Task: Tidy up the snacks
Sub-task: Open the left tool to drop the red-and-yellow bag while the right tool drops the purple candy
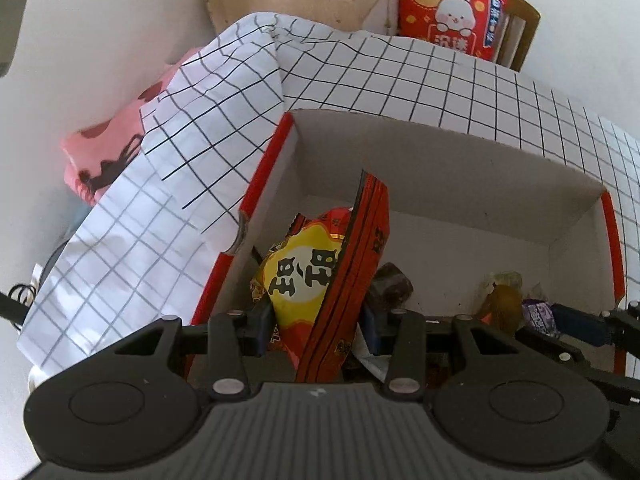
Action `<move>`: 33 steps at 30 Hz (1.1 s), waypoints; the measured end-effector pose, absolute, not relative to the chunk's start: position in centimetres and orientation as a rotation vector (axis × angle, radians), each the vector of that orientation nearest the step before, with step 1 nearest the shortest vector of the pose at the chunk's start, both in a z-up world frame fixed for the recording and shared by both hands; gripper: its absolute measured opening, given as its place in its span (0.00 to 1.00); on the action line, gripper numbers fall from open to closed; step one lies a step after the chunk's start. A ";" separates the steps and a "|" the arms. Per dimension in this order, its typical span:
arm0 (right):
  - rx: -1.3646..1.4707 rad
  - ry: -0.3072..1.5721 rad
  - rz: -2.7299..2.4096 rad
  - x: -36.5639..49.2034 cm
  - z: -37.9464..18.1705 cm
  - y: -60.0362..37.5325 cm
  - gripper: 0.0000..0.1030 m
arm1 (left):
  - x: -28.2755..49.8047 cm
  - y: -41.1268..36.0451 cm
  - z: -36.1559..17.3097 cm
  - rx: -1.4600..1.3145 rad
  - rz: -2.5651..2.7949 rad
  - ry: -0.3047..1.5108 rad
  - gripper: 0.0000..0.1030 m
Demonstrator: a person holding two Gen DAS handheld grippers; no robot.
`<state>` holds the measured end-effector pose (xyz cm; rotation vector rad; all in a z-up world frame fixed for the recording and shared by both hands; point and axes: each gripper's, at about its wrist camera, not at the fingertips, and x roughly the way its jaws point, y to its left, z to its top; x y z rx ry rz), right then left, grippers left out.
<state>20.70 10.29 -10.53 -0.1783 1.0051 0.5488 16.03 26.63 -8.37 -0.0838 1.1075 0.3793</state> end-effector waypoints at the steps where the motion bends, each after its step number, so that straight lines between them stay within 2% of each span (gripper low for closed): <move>1: -0.180 1.009 0.545 20.8 -10.7 10.4 0.25 | 16.1 26.6 -8.4 -0.078 0.378 1.109 0.42; 15: -0.163 1.016 0.534 20.4 -10.5 10.0 0.33 | 15.0 26.5 -8.4 -0.101 0.357 1.106 0.49; 17: -0.152 1.013 0.538 20.3 -10.2 9.7 0.36 | 14.7 26.4 -8.0 -0.111 0.352 1.090 0.56; 20: -0.139 1.005 0.543 20.0 -9.8 9.3 0.40 | 14.0 26.1 -7.4 -0.119 0.345 1.071 0.56; 28: -0.086 0.974 0.578 18.6 -7.9 7.6 0.60 | 11.6 24.4 -5.3 -0.114 0.306 0.997 0.56; 33: -0.051 0.945 0.595 17.5 -6.2 5.8 0.67 | 10.2 22.4 -3.5 -0.091 0.286 0.938 0.61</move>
